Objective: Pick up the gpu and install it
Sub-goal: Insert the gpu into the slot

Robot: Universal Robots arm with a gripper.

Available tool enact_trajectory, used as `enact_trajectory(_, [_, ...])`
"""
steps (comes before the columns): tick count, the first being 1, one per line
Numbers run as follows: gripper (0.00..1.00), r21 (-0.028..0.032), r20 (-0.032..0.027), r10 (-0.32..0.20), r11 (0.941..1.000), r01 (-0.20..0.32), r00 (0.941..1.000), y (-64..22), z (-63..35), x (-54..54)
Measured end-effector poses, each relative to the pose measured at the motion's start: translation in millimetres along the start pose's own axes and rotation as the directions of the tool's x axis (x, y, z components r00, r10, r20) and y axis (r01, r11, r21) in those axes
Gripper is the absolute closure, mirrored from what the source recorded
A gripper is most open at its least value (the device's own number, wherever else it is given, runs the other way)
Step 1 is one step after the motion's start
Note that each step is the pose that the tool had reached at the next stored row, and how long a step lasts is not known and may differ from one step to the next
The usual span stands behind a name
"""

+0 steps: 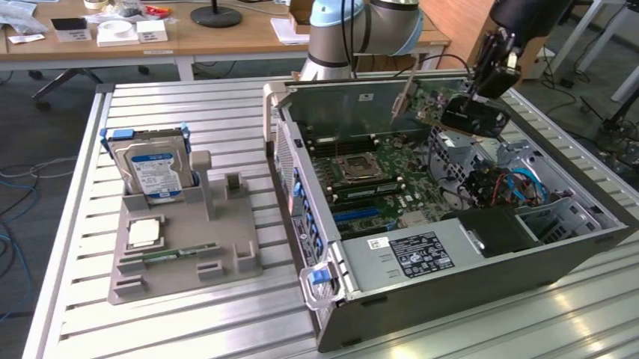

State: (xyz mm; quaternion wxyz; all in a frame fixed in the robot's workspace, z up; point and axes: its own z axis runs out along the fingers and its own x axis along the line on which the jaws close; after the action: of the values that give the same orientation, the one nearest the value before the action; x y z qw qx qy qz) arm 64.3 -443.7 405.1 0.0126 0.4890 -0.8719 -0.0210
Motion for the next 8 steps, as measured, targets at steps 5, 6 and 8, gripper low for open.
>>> enact_trajectory(5, [0.73,-0.0004,-0.0023,-0.084,0.9965,0.084,0.9965,0.0,0.2,0.0])
enact_trajectory(6, [0.73,-0.0005,-0.0026,-0.1,0.995,0.1,0.995,0.0,0.2,0.0])
enact_trajectory(8, [0.73,-0.0008,-0.0026,-0.13,0.9916,0.13,0.9916,0.0,0.2,0.0])
